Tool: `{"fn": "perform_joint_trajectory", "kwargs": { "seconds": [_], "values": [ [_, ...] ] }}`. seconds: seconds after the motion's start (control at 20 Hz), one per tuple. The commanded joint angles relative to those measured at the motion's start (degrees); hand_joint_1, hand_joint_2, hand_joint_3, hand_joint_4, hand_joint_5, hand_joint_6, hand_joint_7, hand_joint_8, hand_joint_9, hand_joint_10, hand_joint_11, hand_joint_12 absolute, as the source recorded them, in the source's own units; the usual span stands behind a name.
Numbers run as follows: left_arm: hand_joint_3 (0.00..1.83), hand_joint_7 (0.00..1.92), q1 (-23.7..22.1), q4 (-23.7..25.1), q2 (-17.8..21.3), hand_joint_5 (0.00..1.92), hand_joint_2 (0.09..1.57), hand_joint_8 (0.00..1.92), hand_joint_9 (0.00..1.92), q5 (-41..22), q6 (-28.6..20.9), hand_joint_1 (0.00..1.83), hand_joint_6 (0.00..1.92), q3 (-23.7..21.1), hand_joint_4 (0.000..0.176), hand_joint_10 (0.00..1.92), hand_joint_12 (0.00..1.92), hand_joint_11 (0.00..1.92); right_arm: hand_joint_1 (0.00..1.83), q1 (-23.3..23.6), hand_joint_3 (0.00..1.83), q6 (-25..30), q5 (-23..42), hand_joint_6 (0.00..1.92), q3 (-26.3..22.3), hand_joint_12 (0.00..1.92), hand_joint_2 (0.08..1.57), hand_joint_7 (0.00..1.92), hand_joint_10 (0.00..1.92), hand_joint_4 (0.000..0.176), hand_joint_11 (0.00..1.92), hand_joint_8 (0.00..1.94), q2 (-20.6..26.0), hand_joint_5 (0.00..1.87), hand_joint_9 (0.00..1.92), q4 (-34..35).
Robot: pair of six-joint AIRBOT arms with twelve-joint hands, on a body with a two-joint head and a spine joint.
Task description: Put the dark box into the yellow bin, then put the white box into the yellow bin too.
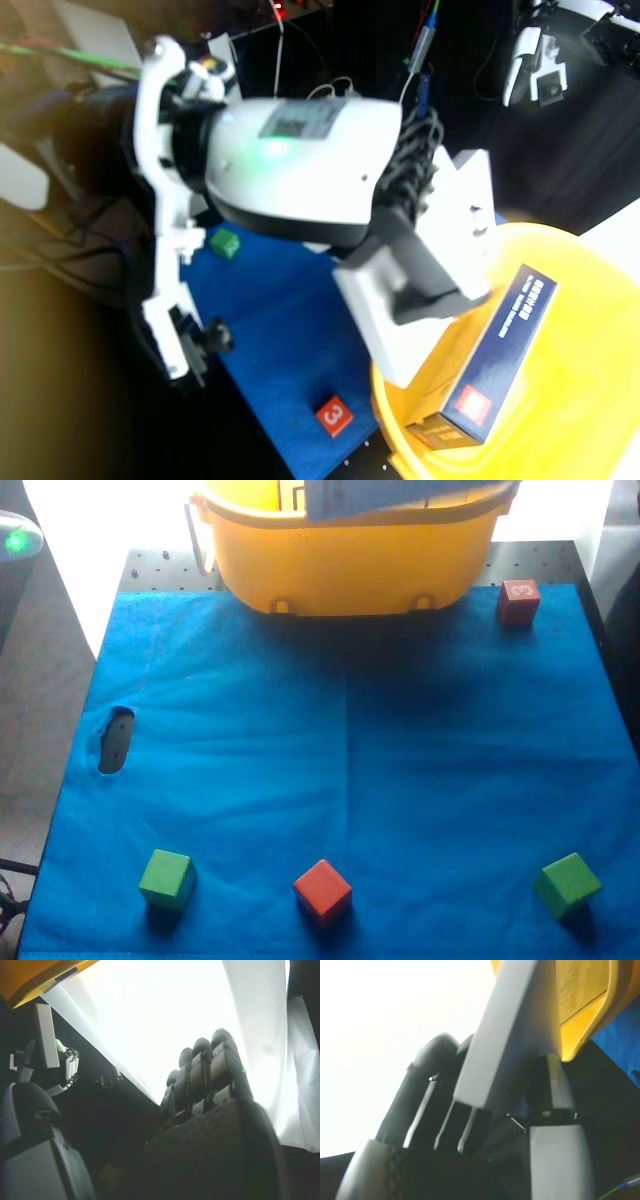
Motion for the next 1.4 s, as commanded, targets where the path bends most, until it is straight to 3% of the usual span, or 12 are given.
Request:
{"fn": "perform_joint_trajectory", "kwargs": {
  "seconds": [0.0, 0.35, 0.5, 0.7, 0.75, 0.95, 1.05, 1.1, 1.15, 1.2, 1.25, 1.35],
  "values": [
    [0.00, 0.14, -0.19, -2.27, -0.10, 0.00, 0.76, 0.00, 0.13, -7.10, -0.44, 0.92, 0.00, 0.06, 0.137, 0.01, 0.02, 0.04, 0.98, 1.10, 0.00, -0.27, 6.74, 0.00, 0.11, 0.69, 0.89, 0.68, 0.01, 0.063, 0.40, 0.00, 0.04, 0.48, 0.72, 0.43],
    [0.00, 0.14, 0.43, -2.71, -0.28, 0.00, 0.76, 0.00, 0.12, -7.73, -0.55, 0.89, 0.00, 0.02, 0.139, 0.00, 0.03, 0.06, 0.96, 1.20, 0.00, -0.28, 6.75, 0.00, 0.07, 0.50, 0.88, 0.60, 0.00, 0.027, 0.34, 0.00, 0.02, 0.51, 0.60, 0.10],
    [0.00, 0.14, 0.61, -2.87, -0.48, 0.00, 0.76, 0.00, 0.11, -8.18, -0.56, 0.91, 0.00, 0.03, 0.139, 0.00, 0.03, 0.04, 0.95, 1.42, 0.00, -0.30, 6.76, 0.00, -0.01, 0.50, 0.87, 0.60, 0.00, 0.031, 0.34, 0.00, 0.01, 0.51, 0.60, -0.21],
    [0.00, 0.14, 0.92, -3.31, -0.30, 0.00, 0.76, 0.00, 0.10, -8.47, -0.77, 0.93, 0.00, 0.04, 0.147, 0.00, 0.03, 0.03, 0.97, 1.47, 0.00, -0.30, 6.77, 0.00, -0.54, 0.47, 0.89, 0.63, 0.00, 0.000, 0.35, 0.00, 0.10, 0.55, 0.63, -0.61],
    [0.00, 0.13, 0.98, -3.58, -0.18, 0.00, 0.76, 0.00, 0.09, -8.87, -0.78, 0.94, 0.00, 0.04, 0.151, 0.00, 0.02, 0.01, 0.97, 1.66, 0.00, -0.30, 6.78, 0.00, -0.85, 0.47, 0.89, 0.63, 0.00, 0.000, 0.37, 0.00, 0.30, 0.55, 0.63, -0.63],
    [0.00, 0.11, 1.28, -3.88, 0.33, 0.00, 0.78, 0.00, 0.10, -10.65, -1.56, 0.92, 0.00, -0.15, 0.112, 0.01, 0.00, 0.01, 0.89, 3.95, 0.00, -0.29, 6.80, 0.00, -3.47, 0.35, 0.89, 0.63, 0.00, 0.001, 0.44, 0.00, 2.84, 0.55, 0.66, -3.36],
    [0.00, 0.10, 1.37, -3.93, 0.82, 0.01, 0.77, 0.00, 0.09, -13.18, -1.69, 0.91, 0.00, -0.99, 0.154, 0.00, 0.00, 0.00, 0.92, 5.05, 0.00, -0.28, 6.90, 0.00, -5.64, 0.32, 0.90, 0.63, 0.00, 0.005, 0.41, 0.00, 5.22, 0.50, 0.63, -3.73],
    [0.00, 0.13, 1.85, -3.90, 1.39, 0.04, 0.73, 0.01, 0.08, -15.50, -1.64, 0.90, 0.01, -2.16, 0.158, 0.00, 0.00, 0.00, 0.92, 5.18, 0.00, -0.28, 7.89, 0.00, -7.49, 0.40, 0.92, 0.61, 0.00, 0.033, 0.32, 0.00, 7.57, 0.47, 0.61, -3.76],
    [0.00, 0.13, 2.59, -3.90, 1.94, 0.04, 0.71, 0.01, 0.08, -17.69, -1.62, 0.90, 0.01, -3.19, 0.156, 0.00, 0.00, 0.00, 0.95, 5.17, 0.00, -0.28, 8.83, 0.00, -8.89, 0.42, 0.92, 0.60, 0.00, 0.036, 0.32, 0.00, 9.52, 0.44, 0.61, -3.83],
    [0.00, 0.12, 3.69, -3.91, 2.55, 0.03, 0.72, 0.00, 0.08, -20.16, -1.62, 0.88, 0.00, -4.30, 0.144, 0.00, 0.01, 0.02, 0.99, 5.17, 0.00, -0.28, 9.42, 0.00, -9.97, 0.42, 0.91, 0.60, 0.00, 0.031, 0.32, 0.00, 11.31, 0.43, 0.61, -3.92],
    [0.00, 0.10, 5.58, -4.59, 3.36, 0.02, 0.73, 0.00, 0.08, -23.40, -1.42, 0.86, 0.00, -5.76, 0.116, 0.00, 0.02, 0.04, 0.99, 5.17, 0.00, -0.28, 9.96, 0.00, -11.30, 0.35, 0.91, 0.58, 0.00, 0.047, 0.35, 0.00, 13.42, 0.37, 0.60, -4.13],
    [0.01, 0.13, 9.25, -6.27, 5.09, 0.32, 0.80, 0.00, 0.10, -29.53, 0.28, 0.82, 0.02, -8.52, 0.109, 0.00, 0.04, 0.05, 0.93, 5.16, 0.00, -0.29, 10.09, 0.00, -13.26, 0.27, 0.91, 0.55, 0.00, 0.038, 0.37, 0.00, 16.58, 0.24, 0.59, -4.16]
  ]
}}
